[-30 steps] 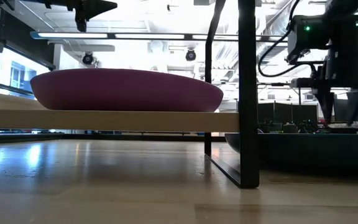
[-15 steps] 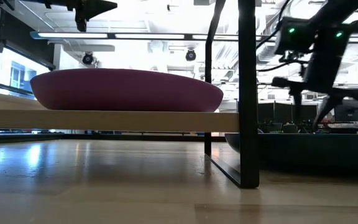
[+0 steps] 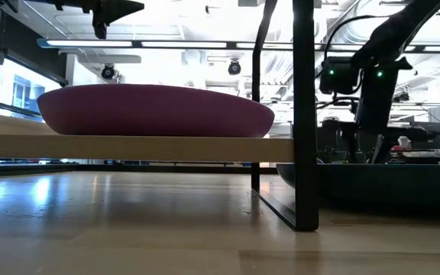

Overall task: Place and stack plates onto a shelf
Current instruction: Stack the black plate on top of the violet plate on the shelf

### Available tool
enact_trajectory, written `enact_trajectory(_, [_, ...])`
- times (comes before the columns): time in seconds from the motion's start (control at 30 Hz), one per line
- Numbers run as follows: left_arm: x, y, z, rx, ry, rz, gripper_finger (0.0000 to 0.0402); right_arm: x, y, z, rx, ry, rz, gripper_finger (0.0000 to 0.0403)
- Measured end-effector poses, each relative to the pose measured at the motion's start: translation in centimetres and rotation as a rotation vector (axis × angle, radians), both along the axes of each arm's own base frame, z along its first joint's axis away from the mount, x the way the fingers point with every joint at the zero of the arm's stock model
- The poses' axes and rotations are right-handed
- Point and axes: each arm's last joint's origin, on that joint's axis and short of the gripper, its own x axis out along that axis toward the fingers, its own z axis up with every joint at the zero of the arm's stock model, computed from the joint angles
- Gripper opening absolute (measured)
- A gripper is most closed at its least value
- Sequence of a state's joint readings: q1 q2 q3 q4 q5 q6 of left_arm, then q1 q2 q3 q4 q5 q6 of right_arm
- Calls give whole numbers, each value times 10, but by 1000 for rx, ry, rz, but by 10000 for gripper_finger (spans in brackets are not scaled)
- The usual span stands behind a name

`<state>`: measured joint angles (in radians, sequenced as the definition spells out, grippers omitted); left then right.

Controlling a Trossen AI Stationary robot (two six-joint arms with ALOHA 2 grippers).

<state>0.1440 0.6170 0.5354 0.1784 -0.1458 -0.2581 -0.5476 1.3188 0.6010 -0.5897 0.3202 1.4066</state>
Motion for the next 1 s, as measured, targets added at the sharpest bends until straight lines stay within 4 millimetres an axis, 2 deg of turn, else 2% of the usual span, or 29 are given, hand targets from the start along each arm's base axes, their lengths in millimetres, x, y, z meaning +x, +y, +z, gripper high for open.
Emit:
enact_trajectory(0.2, [0,0,0,0,0,-1,156,-1,-15,-9,21,28,61,117])
enact_trajectory(0.33, [0,0,0,-3,-1,11,156,6,-21,-12,-8,-10,85,68])
enact_trajectory(0.5, [0,1,0,-4,-1,24,156,19,-31,-12,-13,47,190,6])
enact_trajectory(0.83, [0,1,0,-13,-3,24,156,59,-50,-14,28,57,355,1])
enact_trajectory(1.0, [0,1,0,-13,-4,23,156,91,-45,1,-23,-4,467,0])
